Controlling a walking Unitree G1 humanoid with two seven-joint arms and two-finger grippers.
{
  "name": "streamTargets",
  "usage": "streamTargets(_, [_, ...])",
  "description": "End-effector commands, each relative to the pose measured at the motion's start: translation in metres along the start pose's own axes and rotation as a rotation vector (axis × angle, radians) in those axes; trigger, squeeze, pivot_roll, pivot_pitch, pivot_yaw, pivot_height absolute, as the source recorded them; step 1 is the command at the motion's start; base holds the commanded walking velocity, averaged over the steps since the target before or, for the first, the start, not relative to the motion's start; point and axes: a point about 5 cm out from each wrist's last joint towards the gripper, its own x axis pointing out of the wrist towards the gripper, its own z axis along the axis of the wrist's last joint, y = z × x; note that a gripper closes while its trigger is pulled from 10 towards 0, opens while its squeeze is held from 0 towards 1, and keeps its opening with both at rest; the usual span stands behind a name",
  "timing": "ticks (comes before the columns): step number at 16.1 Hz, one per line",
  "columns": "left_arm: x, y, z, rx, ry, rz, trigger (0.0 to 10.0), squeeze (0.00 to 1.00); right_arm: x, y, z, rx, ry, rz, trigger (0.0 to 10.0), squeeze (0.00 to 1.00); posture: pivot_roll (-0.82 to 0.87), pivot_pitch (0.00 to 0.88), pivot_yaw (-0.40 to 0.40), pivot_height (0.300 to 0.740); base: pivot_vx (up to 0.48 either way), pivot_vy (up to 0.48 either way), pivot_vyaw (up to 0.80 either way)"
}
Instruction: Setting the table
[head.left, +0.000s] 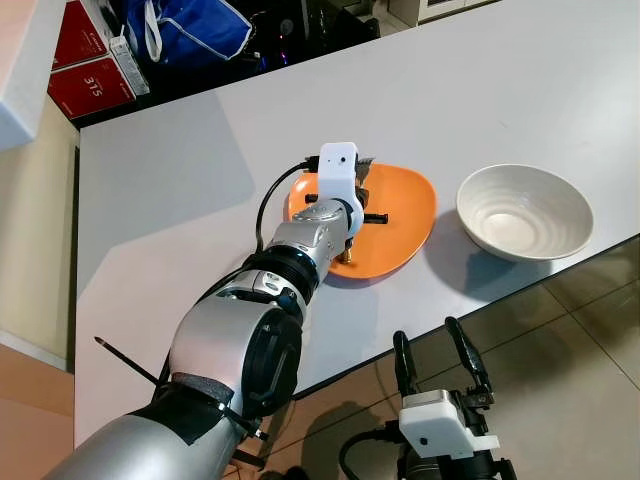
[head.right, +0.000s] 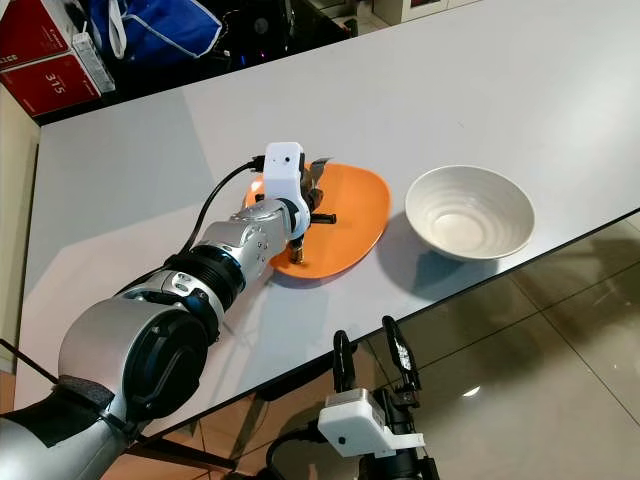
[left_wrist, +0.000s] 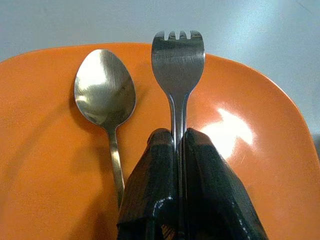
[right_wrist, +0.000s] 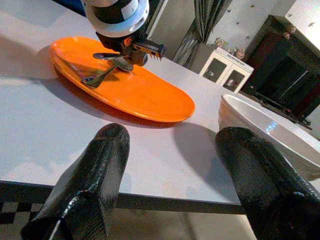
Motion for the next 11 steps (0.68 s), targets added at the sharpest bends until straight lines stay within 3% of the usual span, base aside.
streamTargets(1, [0.0, -0.002, -0.009, 0.006, 0.027, -0.006, 0.0, 1.0, -0.001, 0.003, 0.004, 0.009, -0.004, 0.003, 10.0, 0.0, -0.3, 0.135, 0.168, 0.74, 0.0, 0.0, 0.0])
streamTargets(8, [0.0, 0.001, -0.018, 0.025, 0.055, -0.012, 0.0, 1.0, -0.006, 0.006, 0.009, 0.013, -0.004, 0.004, 10.0, 0.0, -0.31, 0.148, 0.175, 0.74, 0.0, 0.0, 0.0])
streamTargets(9, [0.0, 0.001, -0.019, 0.038, 0.062, -0.013, 6.2, 1.0, -0.007, 0.006, 0.009, 0.014, -0.003, 0.004, 10.0, 0.0, -0.31, 0.15, 0.175, 0.74, 0.0, 0.0, 0.0])
streamTargets(10, [0.0, 0.001, -0.02, 0.033, 0.061, -0.018, 10.0, 1.0, -0.007, 0.007, 0.01, 0.014, -0.001, 0.003, 10.0, 0.0, -0.31, 0.151, 0.176, 0.74, 0.0, 0.0, 0.0])
streamTargets(11, [0.0, 0.002, -0.019, 0.045, 0.059, -0.011, 10.0, 1.0, -0.008, 0.007, 0.01, 0.014, 0.0, 0.004, 10.0, 0.0, -0.31, 0.153, 0.176, 0.74, 0.0, 0.0, 0.0])
